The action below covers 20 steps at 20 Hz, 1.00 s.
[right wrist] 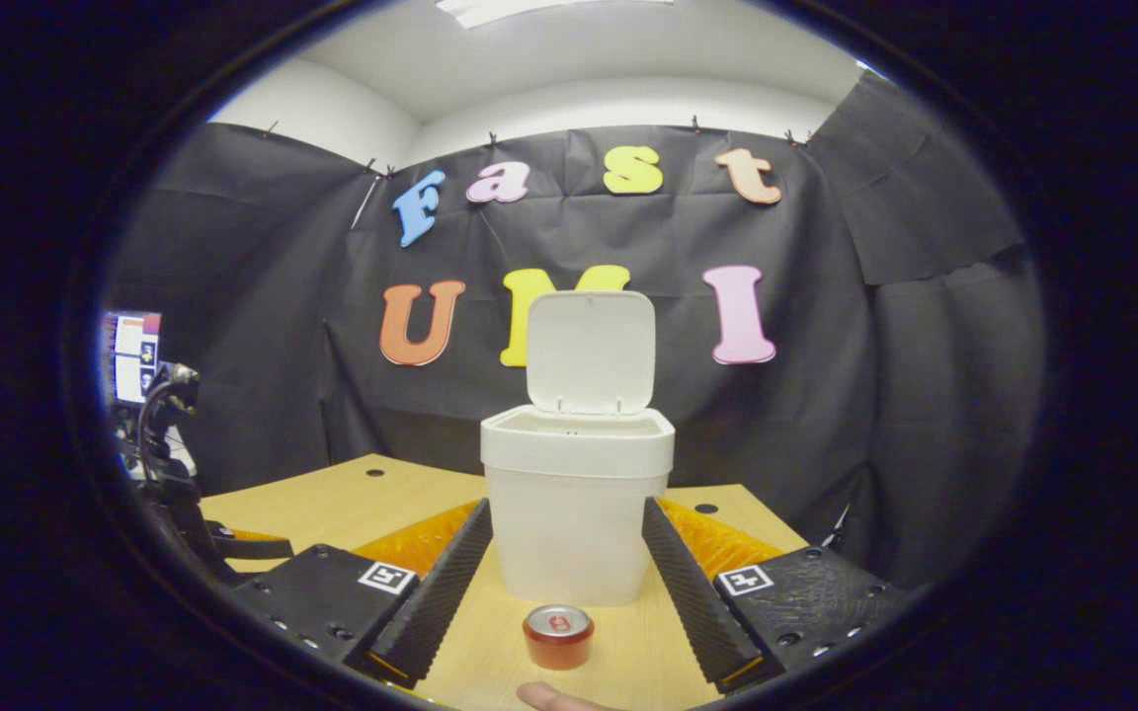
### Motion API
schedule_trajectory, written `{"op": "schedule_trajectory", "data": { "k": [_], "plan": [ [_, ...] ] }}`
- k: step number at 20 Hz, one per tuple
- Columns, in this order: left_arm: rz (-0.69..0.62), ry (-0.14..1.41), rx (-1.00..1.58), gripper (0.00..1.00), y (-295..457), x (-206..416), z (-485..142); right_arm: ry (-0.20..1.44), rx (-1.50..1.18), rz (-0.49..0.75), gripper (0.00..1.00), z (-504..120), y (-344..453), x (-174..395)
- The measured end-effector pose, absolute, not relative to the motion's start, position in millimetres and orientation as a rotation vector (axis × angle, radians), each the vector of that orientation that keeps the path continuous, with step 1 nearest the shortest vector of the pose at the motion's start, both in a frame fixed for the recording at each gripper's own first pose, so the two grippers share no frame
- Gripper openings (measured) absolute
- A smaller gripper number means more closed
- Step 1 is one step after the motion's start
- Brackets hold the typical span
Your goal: Press the lid of the desktop garbage bin to open it, pick up the crumpled paper on the desktop and throw it into the bin, then pick up the pop can on the desktop and drop it into the bin, and finally close the garbage bin lid.
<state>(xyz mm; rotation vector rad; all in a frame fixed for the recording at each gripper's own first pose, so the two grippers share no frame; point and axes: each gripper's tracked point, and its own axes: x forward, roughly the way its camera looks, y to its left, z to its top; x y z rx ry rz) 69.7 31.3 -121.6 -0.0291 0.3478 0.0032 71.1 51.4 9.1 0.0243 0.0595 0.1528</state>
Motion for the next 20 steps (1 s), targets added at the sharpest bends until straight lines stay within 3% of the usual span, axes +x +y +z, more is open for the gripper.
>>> {"op": "schedule_trajectory", "data": {
  "k": [5, 9, 13, 19, 20],
  "plan": [
    [-0.044, 0.497, -0.032, 0.99, 17.4, 81.9, -173.7, 0.070, 0.018, 0.128, 0.97, -20.7, 28.4, 56.9],
    [-0.064, 0.582, -0.090, 0.97, 15.1, 84.1, -200.6, 0.147, 0.057, 0.188, 0.94, -49.4, 34.7, 34.8],
    [-0.013, 0.558, -0.009, 0.95, 29.8, 95.1, -207.0, 0.150, 0.029, 0.184, 0.94, -58.3, 40.5, 33.8],
    [-0.043, 0.611, -0.001, 0.80, 24.6, 95.8, -229.9, 0.244, -0.013, 0.214, 0.94, -91.2, 62.7, 28.2],
    [-0.046, 0.606, 0.005, 0.71, 26.2, 97.2, -229.9, 0.243, -0.019, 0.215, 0.95, -92.1, 64.7, 28.2]
  ]
}}
